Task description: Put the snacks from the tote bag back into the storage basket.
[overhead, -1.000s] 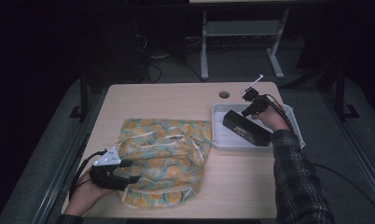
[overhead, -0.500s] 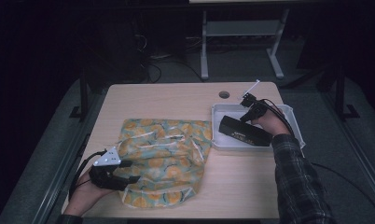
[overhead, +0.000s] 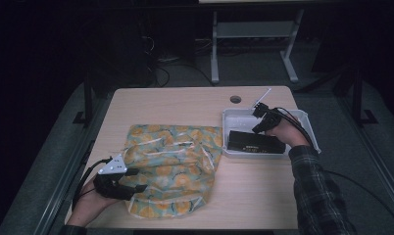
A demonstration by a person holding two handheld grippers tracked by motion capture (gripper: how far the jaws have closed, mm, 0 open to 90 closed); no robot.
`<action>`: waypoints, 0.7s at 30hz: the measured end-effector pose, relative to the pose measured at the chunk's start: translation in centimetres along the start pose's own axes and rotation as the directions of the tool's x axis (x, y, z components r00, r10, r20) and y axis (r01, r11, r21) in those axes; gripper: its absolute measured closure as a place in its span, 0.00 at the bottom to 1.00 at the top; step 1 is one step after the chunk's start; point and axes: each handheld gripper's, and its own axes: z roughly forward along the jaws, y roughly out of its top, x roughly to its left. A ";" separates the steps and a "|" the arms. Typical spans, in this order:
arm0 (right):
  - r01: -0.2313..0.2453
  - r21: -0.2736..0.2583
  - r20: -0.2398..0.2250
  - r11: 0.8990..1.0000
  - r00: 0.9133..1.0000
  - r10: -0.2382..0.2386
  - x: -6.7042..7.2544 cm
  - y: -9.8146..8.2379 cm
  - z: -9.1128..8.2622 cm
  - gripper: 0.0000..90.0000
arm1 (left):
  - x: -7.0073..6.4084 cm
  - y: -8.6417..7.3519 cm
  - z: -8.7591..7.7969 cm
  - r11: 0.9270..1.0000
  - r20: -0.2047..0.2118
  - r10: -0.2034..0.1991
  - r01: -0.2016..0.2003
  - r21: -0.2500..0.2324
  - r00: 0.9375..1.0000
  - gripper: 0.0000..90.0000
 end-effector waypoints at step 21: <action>0.004 0.016 -0.012 1.000 1.000 -0.003 0.5 -1.4 -0.4 0.99 | 0.0 0.0 0.0 1.000 -0.002 0.001 -0.001 0.004 1.000 0.38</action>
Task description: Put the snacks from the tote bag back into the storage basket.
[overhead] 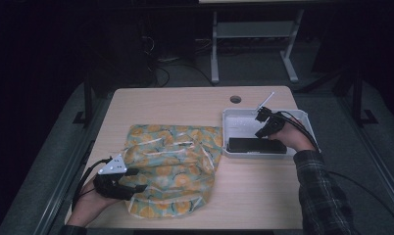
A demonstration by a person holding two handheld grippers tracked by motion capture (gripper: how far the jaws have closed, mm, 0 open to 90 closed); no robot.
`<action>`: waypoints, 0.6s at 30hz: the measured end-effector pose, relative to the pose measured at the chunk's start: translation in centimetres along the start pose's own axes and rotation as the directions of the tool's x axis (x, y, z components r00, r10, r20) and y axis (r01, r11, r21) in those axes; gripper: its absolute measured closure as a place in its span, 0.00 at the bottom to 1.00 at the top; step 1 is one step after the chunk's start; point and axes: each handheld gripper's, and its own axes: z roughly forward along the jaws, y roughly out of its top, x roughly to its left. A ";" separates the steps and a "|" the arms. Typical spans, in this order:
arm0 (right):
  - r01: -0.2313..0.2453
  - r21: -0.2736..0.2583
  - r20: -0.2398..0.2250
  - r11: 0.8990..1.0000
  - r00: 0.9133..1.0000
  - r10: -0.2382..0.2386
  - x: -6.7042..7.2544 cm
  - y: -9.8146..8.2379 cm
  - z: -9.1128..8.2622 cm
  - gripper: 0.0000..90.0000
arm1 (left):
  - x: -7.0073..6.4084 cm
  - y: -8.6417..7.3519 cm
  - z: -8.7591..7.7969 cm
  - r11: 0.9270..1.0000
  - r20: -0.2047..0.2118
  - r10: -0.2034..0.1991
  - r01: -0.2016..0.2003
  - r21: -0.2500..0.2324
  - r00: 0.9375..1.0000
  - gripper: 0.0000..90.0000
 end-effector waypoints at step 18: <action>-0.085 -0.202 0.021 0.976 0.996 0.091 1.6 -2.5 -2.2 0.58 | 0.0 0.1 0.1 1.000 0.009 0.005 -0.005 0.009 1.000 0.37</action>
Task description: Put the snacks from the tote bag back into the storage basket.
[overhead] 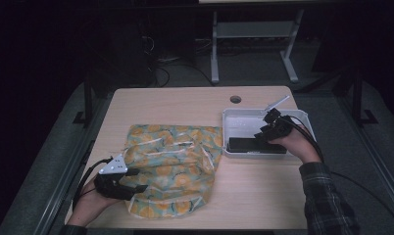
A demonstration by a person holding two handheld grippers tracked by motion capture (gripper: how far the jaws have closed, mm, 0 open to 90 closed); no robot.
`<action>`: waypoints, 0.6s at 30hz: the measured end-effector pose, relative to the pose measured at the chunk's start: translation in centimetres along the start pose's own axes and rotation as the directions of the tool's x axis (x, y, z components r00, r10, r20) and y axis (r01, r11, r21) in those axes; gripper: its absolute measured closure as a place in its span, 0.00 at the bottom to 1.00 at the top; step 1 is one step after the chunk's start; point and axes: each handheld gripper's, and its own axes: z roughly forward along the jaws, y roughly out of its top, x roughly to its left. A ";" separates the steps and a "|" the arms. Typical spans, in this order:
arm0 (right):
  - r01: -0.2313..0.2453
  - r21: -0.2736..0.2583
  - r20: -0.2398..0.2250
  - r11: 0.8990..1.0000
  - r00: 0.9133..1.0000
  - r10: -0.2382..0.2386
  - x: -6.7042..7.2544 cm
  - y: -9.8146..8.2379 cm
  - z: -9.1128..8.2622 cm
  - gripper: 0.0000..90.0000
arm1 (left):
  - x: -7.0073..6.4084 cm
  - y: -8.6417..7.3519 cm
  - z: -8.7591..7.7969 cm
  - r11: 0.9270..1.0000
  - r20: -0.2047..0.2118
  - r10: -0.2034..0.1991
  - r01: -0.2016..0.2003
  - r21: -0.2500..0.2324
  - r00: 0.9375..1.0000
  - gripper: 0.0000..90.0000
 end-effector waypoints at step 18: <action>-0.045 -0.172 -0.073 0.984 0.997 0.033 3.9 -3.1 -3.5 0.38 | -0.3 0.4 0.1 0.999 -0.005 -0.042 0.042 -0.022 0.999 0.35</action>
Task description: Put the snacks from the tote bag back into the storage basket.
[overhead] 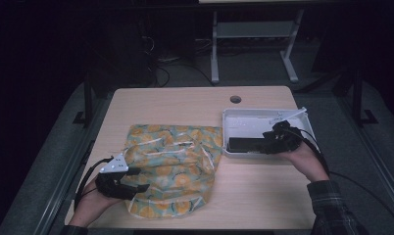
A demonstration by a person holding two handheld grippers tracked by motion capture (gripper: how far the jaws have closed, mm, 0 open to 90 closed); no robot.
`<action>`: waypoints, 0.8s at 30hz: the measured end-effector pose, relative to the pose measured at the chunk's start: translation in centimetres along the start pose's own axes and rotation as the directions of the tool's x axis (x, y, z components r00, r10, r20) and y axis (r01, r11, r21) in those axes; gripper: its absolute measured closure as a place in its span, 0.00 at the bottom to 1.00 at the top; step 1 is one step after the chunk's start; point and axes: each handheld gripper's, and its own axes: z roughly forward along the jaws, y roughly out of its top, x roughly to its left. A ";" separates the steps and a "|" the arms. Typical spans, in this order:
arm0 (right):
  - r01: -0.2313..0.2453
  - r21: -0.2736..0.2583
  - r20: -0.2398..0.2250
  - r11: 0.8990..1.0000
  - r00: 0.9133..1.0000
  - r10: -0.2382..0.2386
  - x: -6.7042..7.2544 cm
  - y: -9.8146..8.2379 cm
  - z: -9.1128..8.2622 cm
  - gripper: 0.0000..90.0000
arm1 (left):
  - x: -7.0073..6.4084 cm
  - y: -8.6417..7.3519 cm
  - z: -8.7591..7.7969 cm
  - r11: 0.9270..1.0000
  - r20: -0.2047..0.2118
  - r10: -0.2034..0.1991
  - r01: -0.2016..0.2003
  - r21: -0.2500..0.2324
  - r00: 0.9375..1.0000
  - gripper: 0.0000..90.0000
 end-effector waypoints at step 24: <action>0.090 -0.028 0.028 0.996 0.996 -0.089 5.6 -6.6 -0.8 0.31 | -0.5 -0.1 0.8 1.000 0.010 -0.008 0.008 0.028 1.000 0.32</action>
